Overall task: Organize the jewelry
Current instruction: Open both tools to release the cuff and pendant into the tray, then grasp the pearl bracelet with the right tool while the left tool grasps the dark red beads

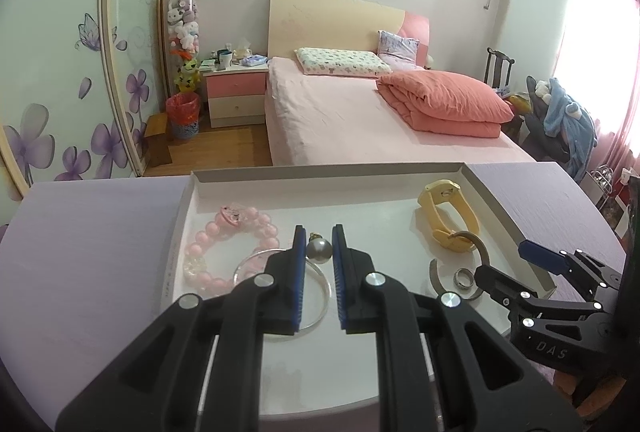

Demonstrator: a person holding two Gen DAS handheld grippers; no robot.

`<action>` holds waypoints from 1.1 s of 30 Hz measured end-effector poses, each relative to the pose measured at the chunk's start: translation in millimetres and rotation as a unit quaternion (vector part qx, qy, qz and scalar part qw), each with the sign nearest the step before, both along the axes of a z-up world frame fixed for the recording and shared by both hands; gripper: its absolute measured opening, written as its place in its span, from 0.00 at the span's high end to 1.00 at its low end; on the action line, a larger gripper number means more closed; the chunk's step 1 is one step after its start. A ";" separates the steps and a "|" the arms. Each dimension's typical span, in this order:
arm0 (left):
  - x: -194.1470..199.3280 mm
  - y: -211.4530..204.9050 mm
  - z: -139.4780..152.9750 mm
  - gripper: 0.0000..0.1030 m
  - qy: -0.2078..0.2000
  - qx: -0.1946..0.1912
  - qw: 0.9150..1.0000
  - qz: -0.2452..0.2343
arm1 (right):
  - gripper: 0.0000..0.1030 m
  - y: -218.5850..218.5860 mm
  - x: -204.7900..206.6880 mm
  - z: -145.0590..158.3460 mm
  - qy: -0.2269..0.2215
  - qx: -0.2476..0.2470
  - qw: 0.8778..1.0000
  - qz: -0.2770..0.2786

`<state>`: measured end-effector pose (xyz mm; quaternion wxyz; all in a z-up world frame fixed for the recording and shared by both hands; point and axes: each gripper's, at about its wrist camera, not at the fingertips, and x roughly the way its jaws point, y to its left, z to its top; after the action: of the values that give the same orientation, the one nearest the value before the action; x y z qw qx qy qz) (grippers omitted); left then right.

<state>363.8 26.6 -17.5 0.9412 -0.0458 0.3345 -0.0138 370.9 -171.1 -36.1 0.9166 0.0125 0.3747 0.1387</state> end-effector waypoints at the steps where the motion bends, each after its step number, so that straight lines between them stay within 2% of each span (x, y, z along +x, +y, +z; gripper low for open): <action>1: 0.1 -1.4 -0.7 0.87 0.000 0.001 1.000 -0.001 | 0.26 -0.6 -0.4 -0.7 0.000 0.000 1.000 0.000; 9: 3.0 -4.3 -0.1 0.84 0.000 -0.003 1.000 -0.007 | 0.26 -1.9 -1.2 -0.9 0.000 0.002 1.000 -0.001; 10: 2.9 -4.0 0.5 0.78 0.000 -0.005 1.000 -0.007 | 0.26 -2.5 -1.8 -0.6 -0.001 0.002 1.000 -0.002; 11: 2.6 -3.6 1.8 0.67 -0.002 -0.006 1.000 -0.007 | 0.26 -3.2 -1.9 -0.2 -0.001 0.002 1.000 -0.002; 14: -4.1 2.0 7.5 0.53 -0.013 -0.009 1.000 0.004 | 0.26 -8.5 -5.4 3.3 -0.005 0.006 1.000 -0.007; 19: -23.9 21.5 19.2 0.41 -0.026 -0.009 0.999 0.028 | 0.26 -19.7 -13.8 11.1 -0.011 0.017 1.000 -0.017; 26: -80.4 53.2 36.5 0.22 -0.044 0.005 0.997 0.063 | 0.26 -23.9 -41.2 17.9 -0.014 0.027 1.000 -0.003; 33: -139.7 66.5 34.9 0.14 -0.043 0.019 0.996 0.070 | 0.26 -12.6 -80.6 10.2 0.000 0.018 0.999 0.043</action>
<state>224.0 93.1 17.5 0.9540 -0.0506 0.2901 0.0562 290.3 -183.6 -25.9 0.9097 0.0131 0.3719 0.1844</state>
